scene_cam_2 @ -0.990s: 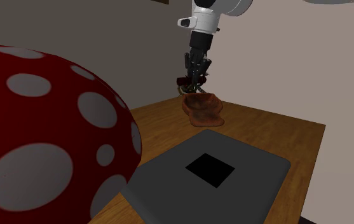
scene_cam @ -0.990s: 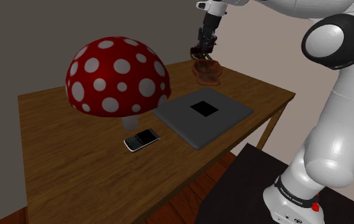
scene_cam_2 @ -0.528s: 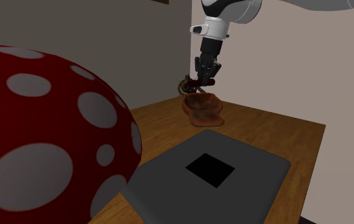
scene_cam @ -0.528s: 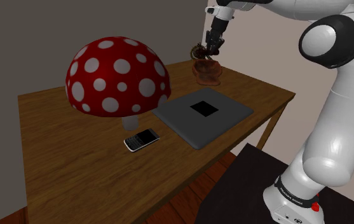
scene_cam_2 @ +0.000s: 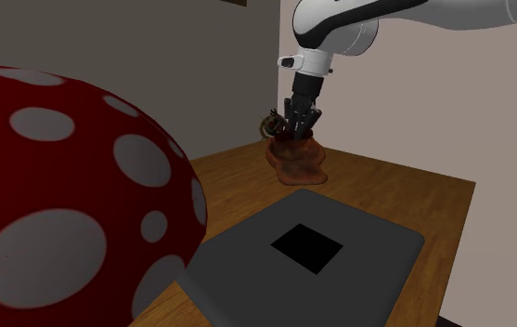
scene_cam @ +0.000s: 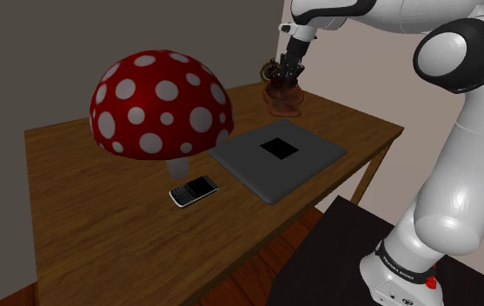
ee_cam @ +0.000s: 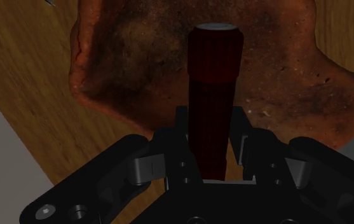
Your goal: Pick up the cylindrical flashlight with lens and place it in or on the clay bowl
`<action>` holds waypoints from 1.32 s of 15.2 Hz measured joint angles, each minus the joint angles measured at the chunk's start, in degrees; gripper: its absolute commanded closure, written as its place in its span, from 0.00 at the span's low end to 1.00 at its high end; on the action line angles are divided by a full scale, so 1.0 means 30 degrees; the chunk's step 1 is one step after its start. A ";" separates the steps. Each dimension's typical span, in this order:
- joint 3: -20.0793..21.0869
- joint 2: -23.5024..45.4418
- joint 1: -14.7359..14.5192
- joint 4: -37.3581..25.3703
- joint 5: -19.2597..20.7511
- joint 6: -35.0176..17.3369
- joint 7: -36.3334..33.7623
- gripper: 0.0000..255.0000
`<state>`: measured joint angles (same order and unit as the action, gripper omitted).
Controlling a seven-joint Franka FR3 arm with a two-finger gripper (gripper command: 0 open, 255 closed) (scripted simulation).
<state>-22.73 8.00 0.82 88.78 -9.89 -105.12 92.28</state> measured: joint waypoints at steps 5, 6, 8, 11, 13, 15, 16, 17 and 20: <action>0.0022 -0.0149 -0.0055 0.0739 0.0044 -0.0609 0.0033 1.00; 0.0022 -0.0152 -0.0056 0.0751 0.0045 -0.0620 0.0033 1.00; 0.0023 -0.0157 -0.0058 0.0766 0.0047 -0.0631 0.0032 1.00; 0.0023 -0.0159 -0.0058 0.0770 0.0047 -0.0635 0.0032 0.00; 0.0023 -0.0160 -0.0058 0.0770 0.0047 -0.0635 0.0032 0.00; 0.0023 -0.0160 -0.0058 0.0770 0.0047 -0.0635 0.0032 0.00; 0.0014 -0.0175 -0.0047 0.0511 0.0065 -0.0369 0.0007 0.00; -0.0007 -0.0148 -0.0013 -0.0042 0.0067 0.0146 -0.0032 0.00; -0.0113 -0.0133 0.0146 -0.1447 0.0055 0.1550 -0.0006 0.00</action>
<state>-23.07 7.60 1.26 84.44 -9.72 -100.47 92.26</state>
